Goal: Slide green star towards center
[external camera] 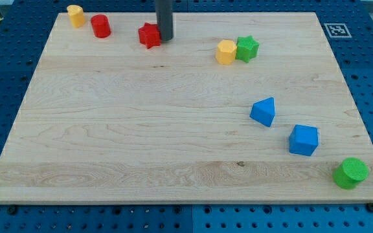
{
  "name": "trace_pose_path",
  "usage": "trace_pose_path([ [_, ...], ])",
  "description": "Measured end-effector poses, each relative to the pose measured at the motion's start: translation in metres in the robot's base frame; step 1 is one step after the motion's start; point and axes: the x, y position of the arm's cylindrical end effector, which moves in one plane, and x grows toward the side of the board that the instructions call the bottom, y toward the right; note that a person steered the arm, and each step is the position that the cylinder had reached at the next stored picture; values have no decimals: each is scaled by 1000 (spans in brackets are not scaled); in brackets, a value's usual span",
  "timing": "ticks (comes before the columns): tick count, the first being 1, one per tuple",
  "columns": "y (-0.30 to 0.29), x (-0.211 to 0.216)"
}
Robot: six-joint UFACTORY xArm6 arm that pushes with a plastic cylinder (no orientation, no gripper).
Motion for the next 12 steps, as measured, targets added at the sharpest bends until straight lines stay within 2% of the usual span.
trace_pose_path([
  [2,-34,0],
  [3,-14,-5],
  [5,138,-13],
  [6,184,1],
  [12,182,88],
])
